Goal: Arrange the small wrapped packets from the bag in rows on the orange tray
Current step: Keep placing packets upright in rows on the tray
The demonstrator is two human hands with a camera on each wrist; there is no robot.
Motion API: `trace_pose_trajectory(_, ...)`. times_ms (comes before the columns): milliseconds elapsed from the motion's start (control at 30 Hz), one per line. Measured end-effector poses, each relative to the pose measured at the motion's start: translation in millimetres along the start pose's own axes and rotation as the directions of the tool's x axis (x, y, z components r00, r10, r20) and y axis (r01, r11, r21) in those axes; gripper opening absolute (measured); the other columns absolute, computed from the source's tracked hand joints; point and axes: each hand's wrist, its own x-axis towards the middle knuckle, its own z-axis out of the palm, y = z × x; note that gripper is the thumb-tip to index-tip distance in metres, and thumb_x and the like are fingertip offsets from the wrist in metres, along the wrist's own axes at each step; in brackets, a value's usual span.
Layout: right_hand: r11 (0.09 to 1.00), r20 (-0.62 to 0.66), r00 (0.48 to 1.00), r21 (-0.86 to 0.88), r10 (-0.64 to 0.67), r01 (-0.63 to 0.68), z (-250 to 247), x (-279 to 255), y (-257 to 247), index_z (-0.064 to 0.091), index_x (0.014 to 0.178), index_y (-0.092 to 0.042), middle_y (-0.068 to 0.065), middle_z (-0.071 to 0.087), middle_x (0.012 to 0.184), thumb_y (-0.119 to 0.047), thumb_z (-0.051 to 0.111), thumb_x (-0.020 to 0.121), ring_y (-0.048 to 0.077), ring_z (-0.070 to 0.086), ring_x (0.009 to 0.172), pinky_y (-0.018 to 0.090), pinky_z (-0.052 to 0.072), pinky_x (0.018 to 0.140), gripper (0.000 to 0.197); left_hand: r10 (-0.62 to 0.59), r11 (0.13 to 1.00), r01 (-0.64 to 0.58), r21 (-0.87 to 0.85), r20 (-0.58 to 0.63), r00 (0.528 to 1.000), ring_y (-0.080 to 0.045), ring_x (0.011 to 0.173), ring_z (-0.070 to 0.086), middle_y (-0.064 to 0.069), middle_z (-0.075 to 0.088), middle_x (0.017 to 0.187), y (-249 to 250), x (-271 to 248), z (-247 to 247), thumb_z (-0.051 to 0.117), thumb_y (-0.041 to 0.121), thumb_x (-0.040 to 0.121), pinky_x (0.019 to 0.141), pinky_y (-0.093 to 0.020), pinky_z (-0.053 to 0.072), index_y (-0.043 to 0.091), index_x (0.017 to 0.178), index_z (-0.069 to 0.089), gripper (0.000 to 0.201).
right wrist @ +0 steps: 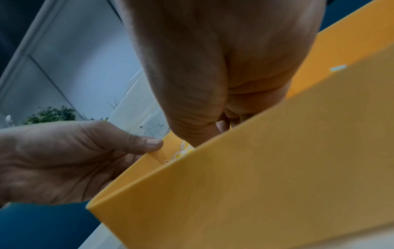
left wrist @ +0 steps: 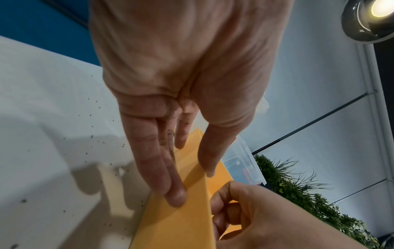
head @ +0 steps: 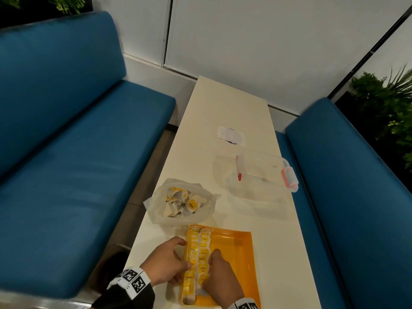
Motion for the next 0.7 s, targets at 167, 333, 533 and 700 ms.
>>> trace_pose_trajectory(167,0.999,0.018,1.000,-0.049,0.002,-0.001,5.3,0.1,-4.5,0.033,0.106,-0.021,0.003,0.063,0.111,-0.016,0.065,0.081,0.021,0.063,0.101,0.030,0.047,0.081,0.041,0.008,1.000,-0.008,-0.010,0.004,1.000,-0.023,0.069,0.076,-0.007,0.074,0.084,0.8,-0.8,0.4,0.077,0.017,0.087,0.065,-0.035,0.064,0.027,0.130,0.049,0.053)
trace_pose_trajectory(333,1.000,0.023,1.000,0.004,0.012,-0.013,0.4,2.5,1.9,0.036,0.099,-0.023,-0.005,0.061,0.095,-0.018,0.068,0.077,0.017,0.063,0.090,0.024,0.049,0.071,0.040,0.018,1.000,-0.018,0.018,0.011,1.000,-0.023,0.072,0.077,-0.007,0.074,0.087,-1.2,-0.5,-2.2,0.078,0.022,0.087,0.066,-0.034,0.064,0.028,0.132,0.049,0.054)
trace_pose_trajectory(533,0.999,0.073,0.996,-0.016,0.049,-0.048,-6.0,1.5,3.0,0.038,0.105,-0.023,-0.006,0.060,0.105,-0.027,0.079,0.072,0.015,0.063,0.103,0.025,0.049,0.083,0.053,0.008,1.000,-0.009,0.025,0.012,1.000,-0.026,0.073,0.076,-0.008,0.074,0.086,-1.6,0.3,-3.8,0.079,0.024,0.086,0.068,-0.037,0.064,0.028,0.129,0.050,0.052)
trace_pose_trajectory(700,0.998,0.074,0.995,-0.037,0.063,-0.060,-3.3,5.1,4.2,0.042,0.092,-0.023,-0.008,0.059,0.094,-0.021,0.078,0.073,0.014,0.061,0.091,0.020,0.047,0.071,0.040,0.011,0.999,-0.012,0.033,0.017,1.000,-0.024,0.072,0.076,-0.008,0.074,0.088,-2.5,1.1,-4.7,0.078,0.023,0.087,0.067,-0.037,0.064,0.026,0.132,0.050,0.054)
